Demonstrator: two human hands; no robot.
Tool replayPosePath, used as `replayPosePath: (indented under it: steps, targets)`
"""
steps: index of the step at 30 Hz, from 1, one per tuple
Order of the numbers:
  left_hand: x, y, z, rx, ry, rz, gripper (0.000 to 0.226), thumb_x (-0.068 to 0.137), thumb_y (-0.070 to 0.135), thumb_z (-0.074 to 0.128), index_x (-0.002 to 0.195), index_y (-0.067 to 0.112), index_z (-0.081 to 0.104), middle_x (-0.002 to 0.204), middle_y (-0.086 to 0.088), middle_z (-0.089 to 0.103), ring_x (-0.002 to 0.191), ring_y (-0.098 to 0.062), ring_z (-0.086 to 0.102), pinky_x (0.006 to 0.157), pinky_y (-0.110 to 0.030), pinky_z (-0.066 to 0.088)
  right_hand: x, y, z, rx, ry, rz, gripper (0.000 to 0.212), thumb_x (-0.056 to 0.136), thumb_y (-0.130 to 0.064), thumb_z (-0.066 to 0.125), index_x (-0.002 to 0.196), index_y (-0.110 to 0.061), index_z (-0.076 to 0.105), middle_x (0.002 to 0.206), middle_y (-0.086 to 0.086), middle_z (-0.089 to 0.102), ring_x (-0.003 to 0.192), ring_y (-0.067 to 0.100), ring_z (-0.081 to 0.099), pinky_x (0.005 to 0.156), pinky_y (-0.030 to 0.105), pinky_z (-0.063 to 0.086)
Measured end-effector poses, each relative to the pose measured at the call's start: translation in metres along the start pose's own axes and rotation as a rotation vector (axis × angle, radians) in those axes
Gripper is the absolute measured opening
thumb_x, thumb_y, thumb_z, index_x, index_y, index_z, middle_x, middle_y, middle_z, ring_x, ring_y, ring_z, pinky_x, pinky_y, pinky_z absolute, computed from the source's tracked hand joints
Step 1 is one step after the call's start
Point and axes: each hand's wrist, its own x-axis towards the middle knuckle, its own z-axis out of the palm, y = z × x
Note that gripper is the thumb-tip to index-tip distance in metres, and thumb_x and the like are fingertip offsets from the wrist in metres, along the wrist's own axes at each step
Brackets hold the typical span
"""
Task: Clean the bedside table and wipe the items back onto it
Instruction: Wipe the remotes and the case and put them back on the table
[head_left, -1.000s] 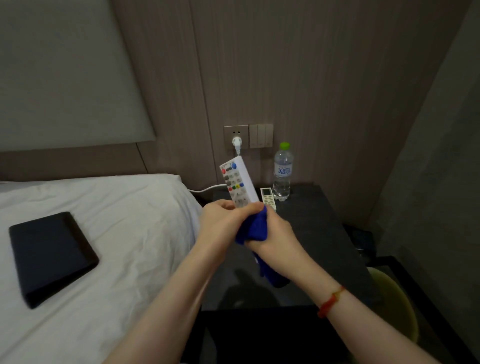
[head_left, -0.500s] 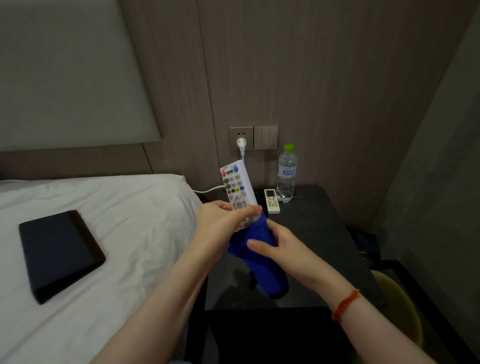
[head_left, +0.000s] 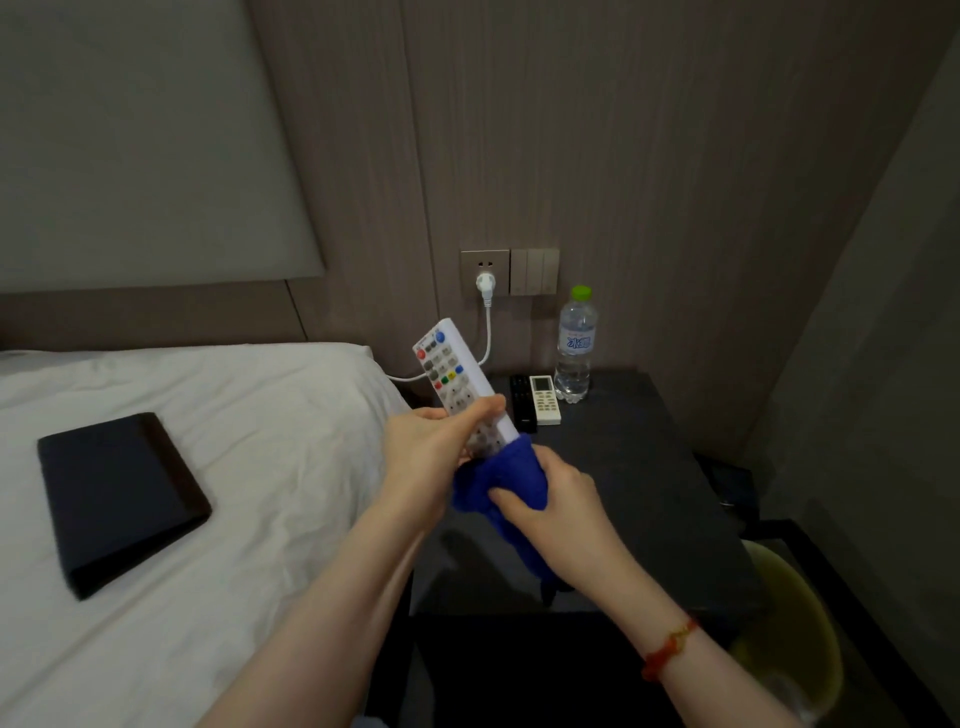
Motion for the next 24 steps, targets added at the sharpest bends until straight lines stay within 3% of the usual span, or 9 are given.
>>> replayPosePath:
  steps: [4, 7, 9, 11, 14, 16, 19, 22, 24]
  targets:
    - [0.006, -0.003, -0.002, -0.034, 0.016, 0.032, 0.024, 0.07, 0.02, 0.079, 0.076, 0.013, 0.057, 0.077, -0.004, 0.066, 0.068, -0.012, 0.066, 0.045, -0.014, 0.052, 0.0, 0.001, -0.006, -0.008, -0.085, 0.021, 0.049, 0.082, -0.031, 0.065, 0.127, -0.024, 0.047, 0.119, -0.003, 0.06, 0.108, 0.013, 0.056, 0.096, 0.034, 0.046]
    - [0.004, -0.01, 0.005, 0.034, -0.024, 0.03, 0.027, 0.068, 0.027, 0.08, 0.081, 0.009, 0.066, 0.08, -0.008, 0.07, 0.07, -0.013, 0.067, 0.051, -0.018, 0.05, 0.01, -0.011, -0.01, 0.001, 0.022, -0.044, 0.039, 0.082, -0.027, 0.065, 0.118, -0.019, 0.053, 0.112, 0.001, 0.063, 0.102, 0.017, 0.06, 0.091, 0.035, 0.048]
    - [0.002, -0.008, 0.008, 0.031, -0.034, 0.01, 0.023, 0.068, 0.027, 0.08, 0.073, 0.008, 0.067, 0.075, -0.008, 0.07, 0.063, -0.012, 0.066, 0.05, -0.021, 0.049, 0.019, -0.018, -0.012, 0.005, 0.057, -0.093, 0.036, 0.082, -0.027, 0.064, 0.115, -0.016, 0.055, 0.11, 0.005, 0.065, 0.1, 0.021, 0.061, 0.09, 0.039, 0.049]
    - [0.005, 0.0, 0.005, -0.026, 0.003, 0.011, 0.021, 0.069, 0.021, 0.08, 0.066, 0.008, 0.063, 0.065, -0.006, 0.066, 0.05, -0.008, 0.064, 0.041, -0.016, 0.048, 0.023, -0.017, -0.012, -0.006, -0.021, -0.093, 0.038, 0.082, -0.028, 0.063, 0.118, -0.018, 0.054, 0.112, 0.004, 0.064, 0.102, 0.021, 0.06, 0.091, 0.041, 0.049]
    - [0.017, 0.013, -0.002, -0.113, 0.051, 0.04, 0.021, 0.071, 0.017, 0.079, 0.069, 0.011, 0.058, 0.07, -0.005, 0.065, 0.056, -0.01, 0.066, 0.042, -0.014, 0.051, 0.019, -0.007, -0.007, -0.011, -0.121, -0.058, 0.04, 0.084, -0.028, 0.063, 0.122, -0.02, 0.051, 0.115, 0.001, 0.062, 0.102, 0.015, 0.059, 0.087, 0.029, 0.047]
    - [0.023, 0.013, 0.0, -0.108, 0.035, 0.052, 0.021, 0.073, 0.018, 0.077, 0.071, 0.014, 0.057, 0.076, -0.005, 0.065, 0.067, -0.012, 0.065, 0.045, -0.013, 0.053, 0.021, 0.0, -0.004, 0.018, -0.078, -0.06, 0.04, 0.084, -0.025, 0.063, 0.121, -0.018, 0.051, 0.116, 0.001, 0.061, 0.1, 0.011, 0.058, 0.081, 0.021, 0.043]
    - [0.032, 0.005, 0.009, -0.077, -0.046, -0.011, 0.018, 0.076, 0.021, 0.075, 0.08, 0.012, 0.06, 0.084, -0.008, 0.068, 0.068, -0.011, 0.065, 0.046, -0.015, 0.052, 0.033, 0.002, -0.001, 0.082, -0.008, -0.041, 0.033, 0.086, -0.02, 0.061, 0.118, -0.016, 0.053, 0.109, -0.002, 0.06, 0.083, -0.002, 0.054, 0.064, 0.004, 0.042]
    - [0.043, -0.009, 0.019, -0.021, -0.079, -0.076, 0.032, 0.073, 0.026, 0.077, 0.093, 0.003, 0.065, 0.08, -0.007, 0.068, 0.07, -0.013, 0.066, 0.051, -0.018, 0.052, 0.047, 0.003, 0.003, 0.099, 0.034, -0.041, 0.033, 0.087, -0.018, 0.058, 0.119, -0.015, 0.052, 0.109, -0.002, 0.059, 0.085, 0.001, 0.053, 0.061, 0.004, 0.042]
    - [0.055, -0.018, 0.023, 0.005, -0.038, -0.07, 0.036, 0.071, 0.025, 0.079, 0.095, 0.001, 0.067, 0.079, -0.008, 0.068, 0.072, -0.016, 0.066, 0.056, -0.022, 0.053, 0.058, 0.007, 0.003, 0.074, 0.007, -0.048, 0.034, 0.088, -0.019, 0.058, 0.121, -0.016, 0.051, 0.112, -0.002, 0.059, 0.093, 0.005, 0.054, 0.069, 0.008, 0.039]
